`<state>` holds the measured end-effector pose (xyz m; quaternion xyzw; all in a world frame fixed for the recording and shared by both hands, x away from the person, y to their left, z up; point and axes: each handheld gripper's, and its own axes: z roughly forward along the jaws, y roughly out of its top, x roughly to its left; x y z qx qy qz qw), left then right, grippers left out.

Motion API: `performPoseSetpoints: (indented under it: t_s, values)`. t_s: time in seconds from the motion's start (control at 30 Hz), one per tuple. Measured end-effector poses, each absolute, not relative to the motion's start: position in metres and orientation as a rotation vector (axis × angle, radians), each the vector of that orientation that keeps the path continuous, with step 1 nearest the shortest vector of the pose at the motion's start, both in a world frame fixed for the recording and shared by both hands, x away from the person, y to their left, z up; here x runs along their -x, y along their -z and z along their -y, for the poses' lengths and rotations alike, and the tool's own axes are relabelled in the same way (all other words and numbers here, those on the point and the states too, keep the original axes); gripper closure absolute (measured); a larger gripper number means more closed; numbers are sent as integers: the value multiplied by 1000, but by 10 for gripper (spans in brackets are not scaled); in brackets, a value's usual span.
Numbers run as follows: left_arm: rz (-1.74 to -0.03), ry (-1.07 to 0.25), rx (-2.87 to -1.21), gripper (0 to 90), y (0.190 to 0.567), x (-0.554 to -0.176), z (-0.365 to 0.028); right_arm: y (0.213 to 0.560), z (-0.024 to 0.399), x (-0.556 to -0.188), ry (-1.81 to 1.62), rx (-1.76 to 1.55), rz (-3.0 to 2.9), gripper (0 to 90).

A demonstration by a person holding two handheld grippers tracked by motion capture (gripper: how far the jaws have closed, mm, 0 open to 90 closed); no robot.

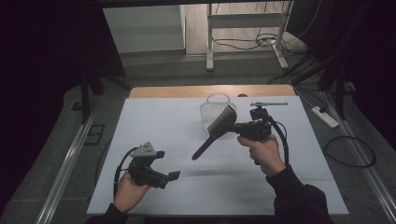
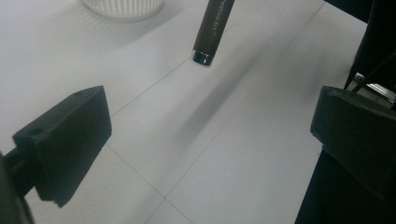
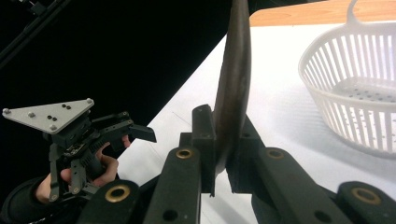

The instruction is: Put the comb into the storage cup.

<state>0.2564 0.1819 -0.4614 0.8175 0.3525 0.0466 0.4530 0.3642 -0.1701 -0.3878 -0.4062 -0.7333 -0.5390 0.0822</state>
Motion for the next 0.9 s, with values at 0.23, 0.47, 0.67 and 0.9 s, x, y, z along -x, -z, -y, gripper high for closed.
performPoseSetpoints:
  t_s: [0.23, 0.47, 0.67, 0.9]
  values:
    - [-880, -104, -2008, 0, 461, -252, -188, 384, 173, -367, 1626, 1229, 2187, 835]
    - [-895, -106, -1994, 0, 461, -246, -193, 383, 174, -372, 1640, 1245, 2179, 835]
    - [-911, -105, -1985, 0, 461, -241, -198, 381, 175, -376, 1646, 1268, 2174, 835]
    - [-926, -102, -1987, 0, 461, -236, -203, 377, 177, -382, 1657, 1291, 2176, 835]
